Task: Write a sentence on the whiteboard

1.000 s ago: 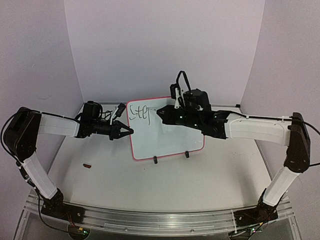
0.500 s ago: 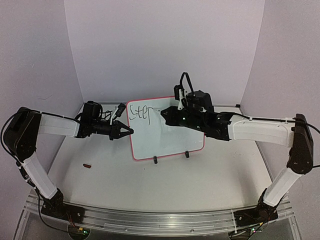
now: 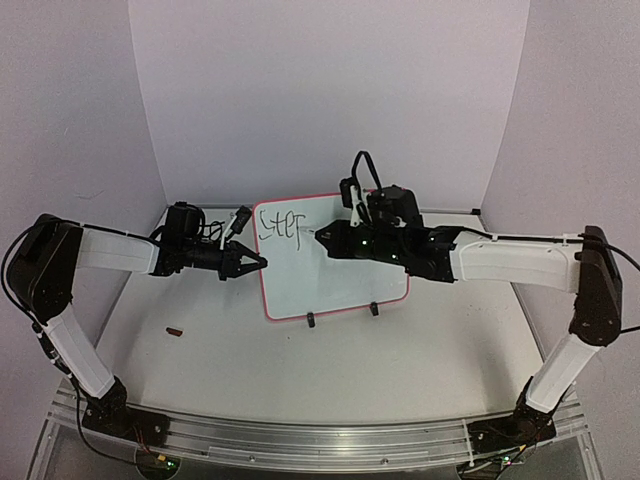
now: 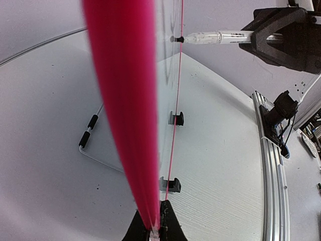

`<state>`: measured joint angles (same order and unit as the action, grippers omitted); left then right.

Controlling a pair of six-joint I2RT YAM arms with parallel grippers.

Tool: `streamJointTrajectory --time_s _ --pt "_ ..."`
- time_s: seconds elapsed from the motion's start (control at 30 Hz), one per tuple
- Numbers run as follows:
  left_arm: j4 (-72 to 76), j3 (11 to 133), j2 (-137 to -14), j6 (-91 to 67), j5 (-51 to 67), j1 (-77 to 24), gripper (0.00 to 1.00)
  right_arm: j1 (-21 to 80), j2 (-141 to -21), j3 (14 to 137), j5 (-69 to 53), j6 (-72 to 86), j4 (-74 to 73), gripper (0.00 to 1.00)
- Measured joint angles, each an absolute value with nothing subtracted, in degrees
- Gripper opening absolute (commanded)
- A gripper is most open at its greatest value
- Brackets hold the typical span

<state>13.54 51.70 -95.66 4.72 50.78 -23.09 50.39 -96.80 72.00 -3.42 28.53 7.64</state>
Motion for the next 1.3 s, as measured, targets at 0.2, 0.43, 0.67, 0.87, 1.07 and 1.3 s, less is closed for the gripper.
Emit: streamJointTrajectory --time_s 0.2,0.43,0.67,0.87,1.07,1.3 --pt "13.5 51.7 -95.7 4.7 50.8 -23.1 0.00 50.4 -97.7 72.6 -4.2 28.5 7.5 0.00" --pt "13.5 51.7 -95.7 4.7 50.8 -23.1 0.00 50.4 -97.7 72.6 -3.5 28.5 7.5 0.00" --pt "13.5 51.7 -95.7 4.6 50.7 -23.1 0.00 50.5 -96.6 72.6 -0.8 28.5 7.4 0.00" --pt "13.5 51.7 -95.7 4.7 50.8 -23.1 0.00 50.5 -96.0 72.6 0.8 28.4 7.5 0.00" --pt "13.5 51.7 -95.7 4.6 50.7 -23.1 0.00 50.5 -96.0 72.6 1.0 28.4 7.5 0.00" --pt "13.5 51.7 -95.7 4.6 50.7 -23.1 0.00 50.5 -96.0 72.6 1.3 28.3 7.5 0.00"
